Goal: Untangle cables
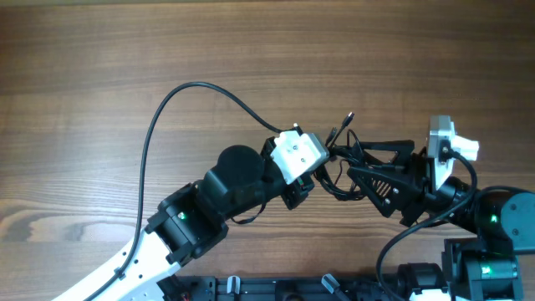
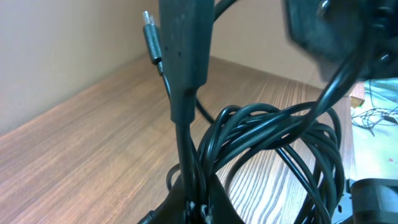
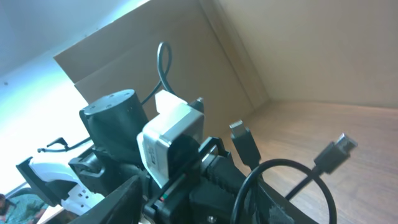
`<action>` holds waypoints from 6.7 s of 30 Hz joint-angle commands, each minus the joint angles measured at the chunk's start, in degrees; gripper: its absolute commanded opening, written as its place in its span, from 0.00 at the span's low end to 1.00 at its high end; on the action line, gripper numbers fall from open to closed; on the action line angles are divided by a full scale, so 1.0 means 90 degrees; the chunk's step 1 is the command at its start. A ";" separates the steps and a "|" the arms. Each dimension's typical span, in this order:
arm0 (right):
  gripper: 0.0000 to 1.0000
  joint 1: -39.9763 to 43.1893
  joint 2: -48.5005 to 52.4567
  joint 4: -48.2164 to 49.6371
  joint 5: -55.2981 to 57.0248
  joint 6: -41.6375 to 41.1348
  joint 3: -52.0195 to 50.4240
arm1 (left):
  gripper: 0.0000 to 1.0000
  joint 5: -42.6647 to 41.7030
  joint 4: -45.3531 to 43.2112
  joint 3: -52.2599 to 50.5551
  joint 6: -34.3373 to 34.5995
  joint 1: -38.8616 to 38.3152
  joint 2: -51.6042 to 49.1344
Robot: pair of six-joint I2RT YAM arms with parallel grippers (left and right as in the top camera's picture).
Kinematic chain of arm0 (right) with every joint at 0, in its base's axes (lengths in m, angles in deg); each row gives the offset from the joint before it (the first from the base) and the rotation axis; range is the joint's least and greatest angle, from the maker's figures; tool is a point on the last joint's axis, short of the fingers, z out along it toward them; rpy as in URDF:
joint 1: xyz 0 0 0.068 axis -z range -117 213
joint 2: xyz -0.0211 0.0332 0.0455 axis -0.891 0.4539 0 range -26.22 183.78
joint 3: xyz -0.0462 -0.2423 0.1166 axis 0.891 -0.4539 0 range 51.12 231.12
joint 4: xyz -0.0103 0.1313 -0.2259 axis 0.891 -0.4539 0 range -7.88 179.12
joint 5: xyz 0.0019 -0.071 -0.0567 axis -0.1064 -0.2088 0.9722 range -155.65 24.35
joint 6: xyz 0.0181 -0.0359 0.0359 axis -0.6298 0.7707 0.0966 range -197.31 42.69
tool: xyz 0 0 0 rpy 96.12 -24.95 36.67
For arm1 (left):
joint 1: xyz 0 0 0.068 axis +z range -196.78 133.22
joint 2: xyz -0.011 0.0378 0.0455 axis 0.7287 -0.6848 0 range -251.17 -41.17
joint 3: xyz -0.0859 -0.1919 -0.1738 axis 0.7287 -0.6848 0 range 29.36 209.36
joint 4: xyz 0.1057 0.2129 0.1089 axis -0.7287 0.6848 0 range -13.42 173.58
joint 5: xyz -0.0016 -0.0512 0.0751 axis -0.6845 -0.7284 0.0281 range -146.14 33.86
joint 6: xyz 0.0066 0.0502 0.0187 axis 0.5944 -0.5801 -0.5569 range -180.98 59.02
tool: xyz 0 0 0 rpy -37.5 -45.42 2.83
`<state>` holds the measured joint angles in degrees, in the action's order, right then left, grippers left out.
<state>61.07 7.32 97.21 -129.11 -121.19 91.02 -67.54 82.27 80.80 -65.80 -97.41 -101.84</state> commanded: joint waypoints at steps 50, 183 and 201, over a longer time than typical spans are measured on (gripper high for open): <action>0.79 -0.0027 0.0619 -0.2113 0.0619 0.3708 0.0114 | 0.04 -0.2001 0.0155 0.0036 -0.0272 -0.0029 0.0925; 1.00 -0.0027 0.1022 -0.2992 0.2618 0.1307 0.0114 | 0.04 0.4648 -0.0478 0.0036 0.4789 -0.0046 0.0330; 1.00 -0.0027 0.1025 -0.2365 0.1324 0.0801 0.0114 | 0.04 0.4318 -0.1972 0.0036 0.4779 -0.0651 -0.0619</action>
<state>60.70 16.37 74.66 -114.99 -112.51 91.56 -28.55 65.33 80.63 -23.31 -102.55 -107.17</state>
